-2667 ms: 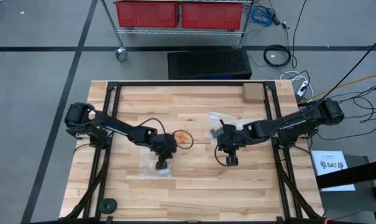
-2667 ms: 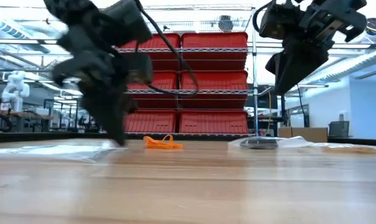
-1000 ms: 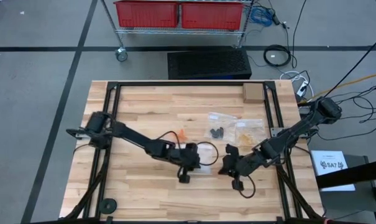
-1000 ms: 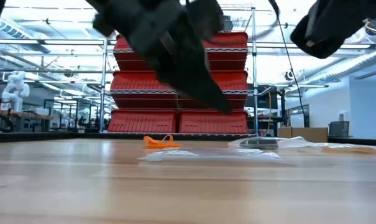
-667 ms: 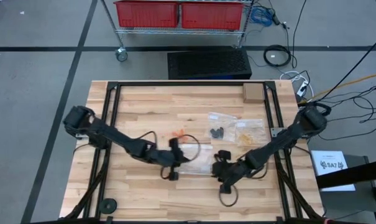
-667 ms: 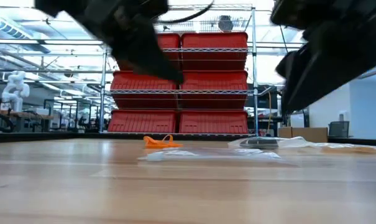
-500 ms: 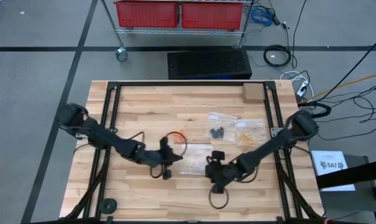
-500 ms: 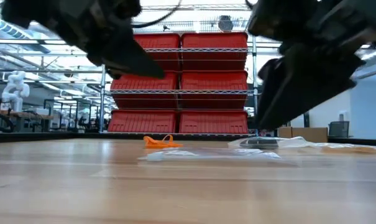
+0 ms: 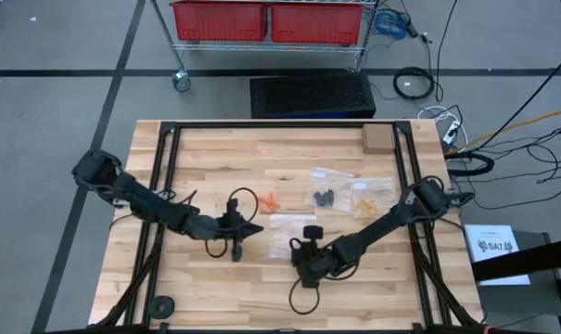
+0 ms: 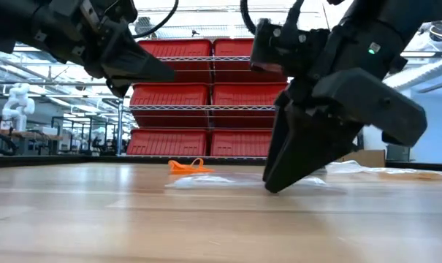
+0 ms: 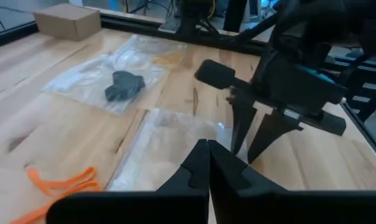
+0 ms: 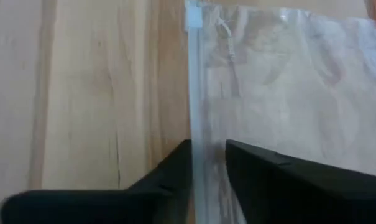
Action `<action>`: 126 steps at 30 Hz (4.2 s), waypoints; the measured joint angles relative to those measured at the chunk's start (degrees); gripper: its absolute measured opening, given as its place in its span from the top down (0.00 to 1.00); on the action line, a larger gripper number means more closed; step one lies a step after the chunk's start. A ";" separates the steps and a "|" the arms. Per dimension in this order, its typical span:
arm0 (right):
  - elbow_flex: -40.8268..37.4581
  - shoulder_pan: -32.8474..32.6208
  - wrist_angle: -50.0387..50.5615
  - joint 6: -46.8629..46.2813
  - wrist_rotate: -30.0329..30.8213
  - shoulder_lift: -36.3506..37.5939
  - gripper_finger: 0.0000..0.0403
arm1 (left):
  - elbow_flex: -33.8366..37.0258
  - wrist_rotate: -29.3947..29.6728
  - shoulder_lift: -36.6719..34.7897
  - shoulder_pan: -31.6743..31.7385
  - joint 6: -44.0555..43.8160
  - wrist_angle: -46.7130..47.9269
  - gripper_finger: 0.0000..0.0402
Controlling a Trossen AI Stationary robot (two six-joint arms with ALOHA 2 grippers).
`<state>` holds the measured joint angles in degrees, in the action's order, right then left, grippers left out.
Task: Sort rubber bands
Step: Open the transparent zip bag
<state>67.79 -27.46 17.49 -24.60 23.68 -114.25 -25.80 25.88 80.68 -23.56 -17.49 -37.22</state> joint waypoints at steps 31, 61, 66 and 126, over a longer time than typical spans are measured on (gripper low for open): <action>9.25 5.12 19.98 3.15 -3.10 26.02 1.00 | -0.03 -15.45 -18.15 8.29 11.35 0.51 0.79; 9.22 13.24 21.40 10.78 -7.56 25.96 1.00 | -7.52 -23.69 -9.62 17.50 10.26 9.52 0.83; 9.20 13.59 21.66 10.93 -7.54 25.96 1.00 | -7.52 -25.08 -9.62 17.59 12.86 9.63 0.98; 9.31 32.65 2.82 15.80 -29.74 15.68 0.98 | -7.52 -24.36 -9.53 27.66 19.47 17.47 1.00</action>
<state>77.10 5.19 20.31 -8.80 -6.06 -98.56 -33.32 1.52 71.16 4.10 1.97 -19.75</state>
